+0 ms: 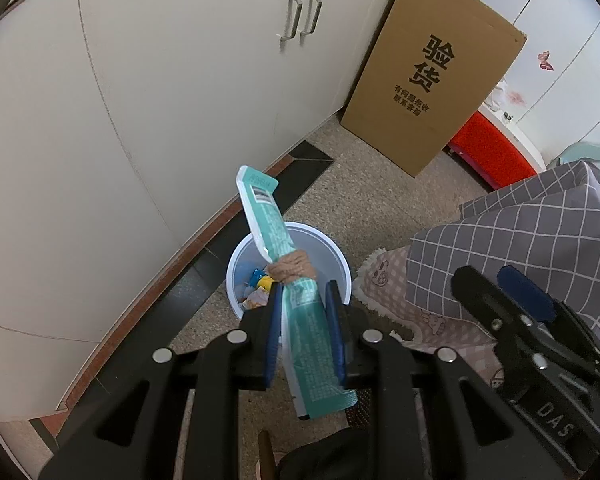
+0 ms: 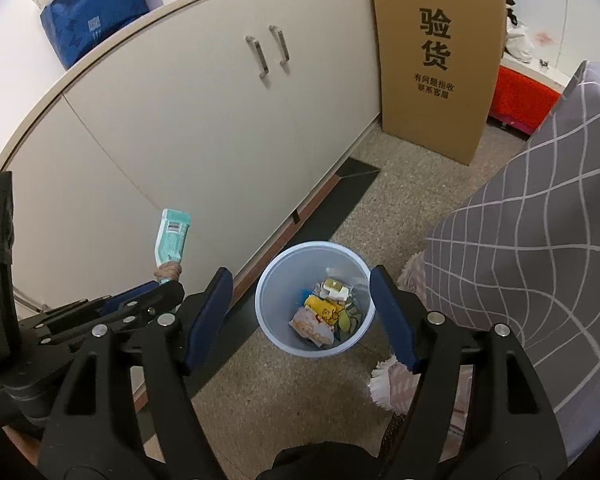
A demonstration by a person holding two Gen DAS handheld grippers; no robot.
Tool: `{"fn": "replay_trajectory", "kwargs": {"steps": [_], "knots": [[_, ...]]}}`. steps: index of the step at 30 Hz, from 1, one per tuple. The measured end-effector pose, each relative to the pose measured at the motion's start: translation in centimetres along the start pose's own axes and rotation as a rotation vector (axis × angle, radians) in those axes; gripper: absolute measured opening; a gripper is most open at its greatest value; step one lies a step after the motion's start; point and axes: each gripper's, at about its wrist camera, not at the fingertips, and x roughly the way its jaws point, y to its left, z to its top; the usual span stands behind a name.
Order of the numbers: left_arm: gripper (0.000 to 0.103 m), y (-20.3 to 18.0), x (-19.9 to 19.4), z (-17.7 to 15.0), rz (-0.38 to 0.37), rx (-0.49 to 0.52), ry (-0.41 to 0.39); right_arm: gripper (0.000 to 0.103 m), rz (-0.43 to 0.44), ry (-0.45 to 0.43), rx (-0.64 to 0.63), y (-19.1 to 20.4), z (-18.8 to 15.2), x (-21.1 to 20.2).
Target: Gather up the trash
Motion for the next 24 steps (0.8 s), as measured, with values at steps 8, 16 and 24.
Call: {"fn": "replay_trajectory", "kwargs": {"steps": [8,16,24], "knots": [[0.022,-1.8,-0.3,1.6,-0.027,0.038,-0.022,0.07,-0.056,-0.153,0.057,-1.4,1.0,-3.0],[0.068,-3.2,-2.4,3.1,-0.029,0.031,-0.08,0.07,-0.059,-0.193,0.124,-3.4,1.7,-4.7],[0.07,-3.9,-6.2,1.6,-0.023,0.037,-0.133,0.071,-0.048,-0.211,0.098,-2.5,1.6,-7.2]]}}
